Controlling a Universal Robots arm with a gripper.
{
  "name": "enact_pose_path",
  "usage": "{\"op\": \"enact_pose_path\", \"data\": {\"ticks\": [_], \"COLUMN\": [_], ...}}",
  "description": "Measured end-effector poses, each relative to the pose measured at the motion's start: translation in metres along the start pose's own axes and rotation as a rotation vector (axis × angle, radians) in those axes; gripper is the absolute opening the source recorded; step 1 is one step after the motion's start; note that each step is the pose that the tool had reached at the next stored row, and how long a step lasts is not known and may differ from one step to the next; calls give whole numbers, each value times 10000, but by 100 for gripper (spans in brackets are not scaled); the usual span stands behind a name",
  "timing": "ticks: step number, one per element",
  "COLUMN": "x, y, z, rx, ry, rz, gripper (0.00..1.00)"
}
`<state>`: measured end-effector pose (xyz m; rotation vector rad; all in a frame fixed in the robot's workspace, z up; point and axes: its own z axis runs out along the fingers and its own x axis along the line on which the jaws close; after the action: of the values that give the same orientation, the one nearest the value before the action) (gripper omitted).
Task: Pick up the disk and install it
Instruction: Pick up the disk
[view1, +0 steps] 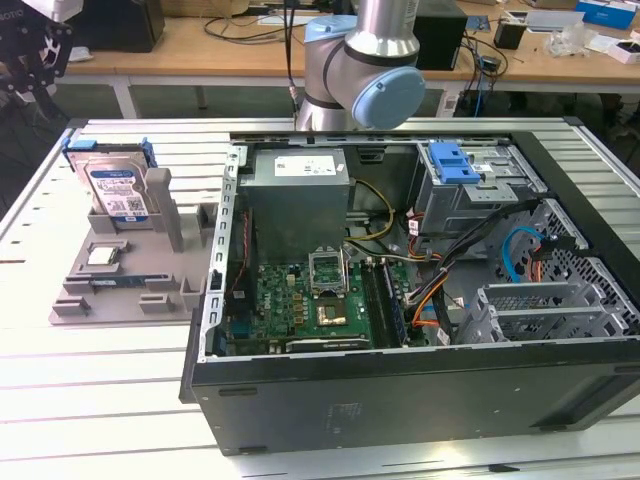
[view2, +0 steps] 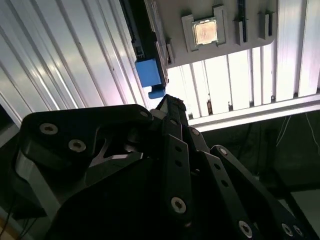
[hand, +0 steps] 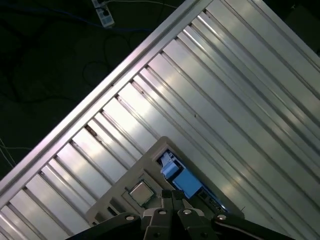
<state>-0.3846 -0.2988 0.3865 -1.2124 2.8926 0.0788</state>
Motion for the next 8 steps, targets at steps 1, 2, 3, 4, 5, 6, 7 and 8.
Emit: {"op": "enact_pose_path", "data": {"ticks": [1,2,3,4,5,6,7,8], "x": [0,0,0,0,0,0,0,0], "y": [0,0,0,0,0,0,0,0], "z": [0,0,0,0,0,0,0,0], "rx": [-3,-5,-7,-10,-15,-19,-23,-26], "ry": [5,9,14,19,29,36,44,48], "rz": [-116,-212,-323,-414,-652,-805,-987,-1083], "gripper": [11,11,11,11,11,11,11,11]}}
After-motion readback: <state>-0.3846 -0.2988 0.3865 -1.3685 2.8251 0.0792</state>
